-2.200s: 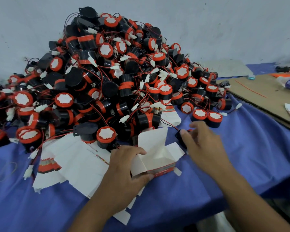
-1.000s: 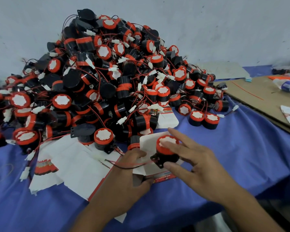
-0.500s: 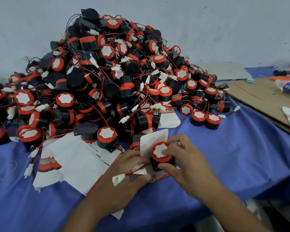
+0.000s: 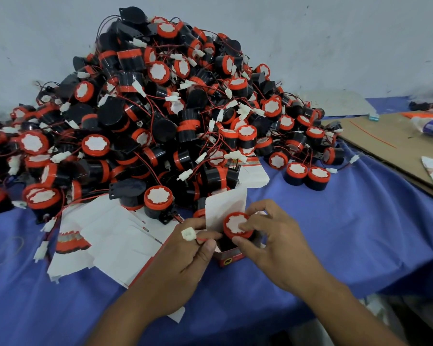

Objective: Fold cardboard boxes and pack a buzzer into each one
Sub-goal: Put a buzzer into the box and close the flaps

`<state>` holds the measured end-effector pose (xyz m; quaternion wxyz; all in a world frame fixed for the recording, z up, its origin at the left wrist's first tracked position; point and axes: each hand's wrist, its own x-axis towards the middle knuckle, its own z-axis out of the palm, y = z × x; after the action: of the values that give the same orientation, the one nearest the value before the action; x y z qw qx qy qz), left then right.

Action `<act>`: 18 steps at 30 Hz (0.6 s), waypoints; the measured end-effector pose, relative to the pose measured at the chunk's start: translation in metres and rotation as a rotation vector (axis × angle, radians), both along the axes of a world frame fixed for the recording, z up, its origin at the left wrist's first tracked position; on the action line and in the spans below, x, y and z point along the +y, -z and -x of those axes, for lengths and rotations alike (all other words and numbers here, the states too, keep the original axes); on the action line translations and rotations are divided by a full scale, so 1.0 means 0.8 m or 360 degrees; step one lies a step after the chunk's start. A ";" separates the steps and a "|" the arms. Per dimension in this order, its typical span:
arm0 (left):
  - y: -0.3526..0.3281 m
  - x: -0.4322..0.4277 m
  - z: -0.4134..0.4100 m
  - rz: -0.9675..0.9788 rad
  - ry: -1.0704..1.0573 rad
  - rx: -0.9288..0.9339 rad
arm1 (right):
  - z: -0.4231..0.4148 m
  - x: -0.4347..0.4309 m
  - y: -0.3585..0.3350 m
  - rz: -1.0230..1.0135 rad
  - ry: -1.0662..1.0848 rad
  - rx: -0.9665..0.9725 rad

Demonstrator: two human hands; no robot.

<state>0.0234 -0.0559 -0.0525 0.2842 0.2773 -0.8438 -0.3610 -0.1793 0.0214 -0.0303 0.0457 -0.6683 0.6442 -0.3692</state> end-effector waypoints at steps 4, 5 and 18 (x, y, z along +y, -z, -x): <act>-0.002 0.005 0.002 0.0078 -0.0096 -0.0068 | -0.001 -0.003 -0.002 -0.0118 -0.0033 0.0094; -0.003 0.007 0.004 0.0097 -0.0142 -0.0067 | -0.002 -0.001 -0.004 -0.0136 -0.0060 0.0129; -0.025 0.013 0.018 0.0493 -0.0173 -0.0401 | -0.026 -0.013 -0.032 0.0166 -0.0281 -0.0470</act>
<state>0.0087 -0.0459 -0.0327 0.2347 0.3184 -0.9019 -0.1734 -0.1586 0.0108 -0.0048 0.1374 -0.6623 0.5492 -0.4908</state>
